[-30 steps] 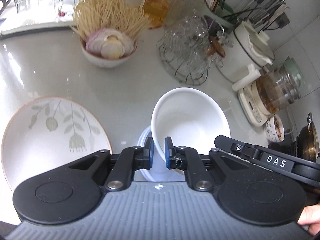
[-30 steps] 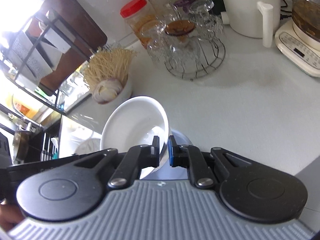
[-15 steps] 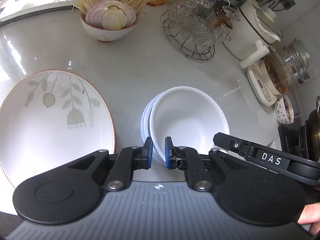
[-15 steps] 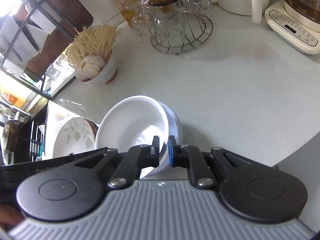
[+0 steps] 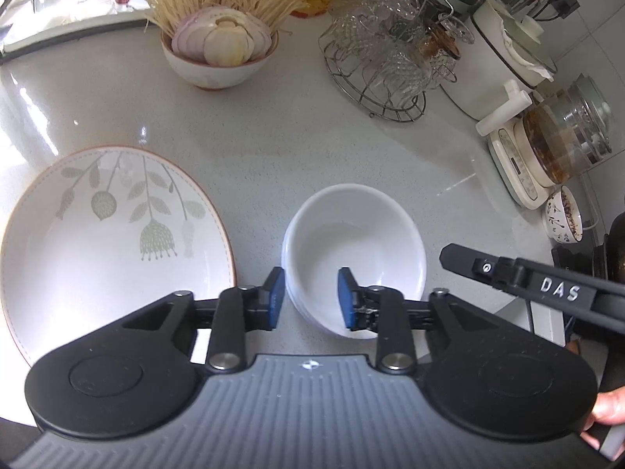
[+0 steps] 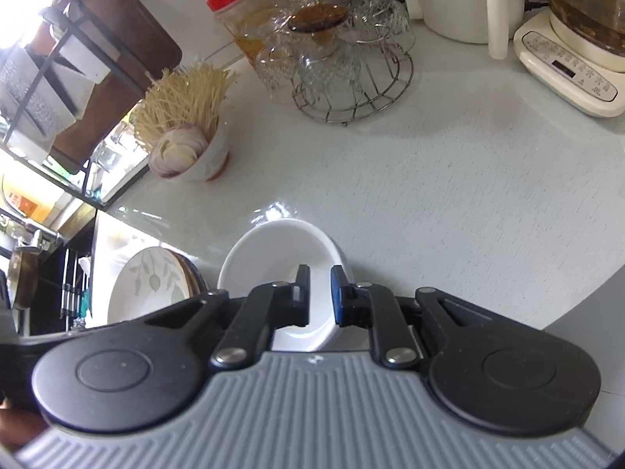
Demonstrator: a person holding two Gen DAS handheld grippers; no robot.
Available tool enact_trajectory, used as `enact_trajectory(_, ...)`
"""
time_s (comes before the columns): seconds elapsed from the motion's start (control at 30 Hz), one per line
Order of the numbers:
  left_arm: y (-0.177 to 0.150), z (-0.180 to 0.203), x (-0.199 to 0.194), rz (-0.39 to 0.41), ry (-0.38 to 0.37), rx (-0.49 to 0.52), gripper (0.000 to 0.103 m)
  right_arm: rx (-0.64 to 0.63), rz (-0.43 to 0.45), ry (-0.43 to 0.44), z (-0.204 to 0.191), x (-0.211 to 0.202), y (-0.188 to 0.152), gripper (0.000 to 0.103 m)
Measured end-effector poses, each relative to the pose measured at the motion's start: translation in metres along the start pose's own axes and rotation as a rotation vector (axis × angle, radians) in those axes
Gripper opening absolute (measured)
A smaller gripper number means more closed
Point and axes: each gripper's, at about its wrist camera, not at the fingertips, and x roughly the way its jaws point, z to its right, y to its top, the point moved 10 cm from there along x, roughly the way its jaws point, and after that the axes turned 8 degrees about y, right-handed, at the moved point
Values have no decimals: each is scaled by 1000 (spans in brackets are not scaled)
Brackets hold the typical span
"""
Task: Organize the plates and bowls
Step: 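Close both grippers on the rim of the nested bowl stack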
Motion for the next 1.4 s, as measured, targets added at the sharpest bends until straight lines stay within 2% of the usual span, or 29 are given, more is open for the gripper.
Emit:
enact_trajectory(0.03,1,0,0,2,1,3,37,5,6,1,1,0,1,41)
enact_trajectory(0.1,2,-1,1,9,3,3,37,24,21,11,5,-1,3,57)
enact_trajectory(0.23,3,-3,5,13,14,3,37,65,3,21,14,5,4,56)
enact_trajectory(0.37,5,-3,13,10,40,9,37,163,-58,35,30,23,-4,56)
enact_trajectory(0.47,5,-2,15,10,51,17,37,198,-99,39,37,36,-11,55)
enact_trajectory(0.67,6,-3,22,-6,84,19,37,208,-156,73,39,55,-17,47)
enact_trajectory(0.73,6,-3,24,-10,96,21,37,202,-172,78,39,60,-18,36)
enact_trajectory(0.8,7,-3,26,-15,107,19,37,222,-194,68,44,64,-20,29)
enact_trajectory(1.0,10,0,31,-28,126,17,37,220,-246,119,47,71,-20,26)
enact_trajectory(1.1,11,3,34,-37,134,7,37,217,-264,123,47,73,-17,21)
enact_trajectory(1.4,12,21,47,-65,151,5,37,172,-275,122,60,69,-8,17)
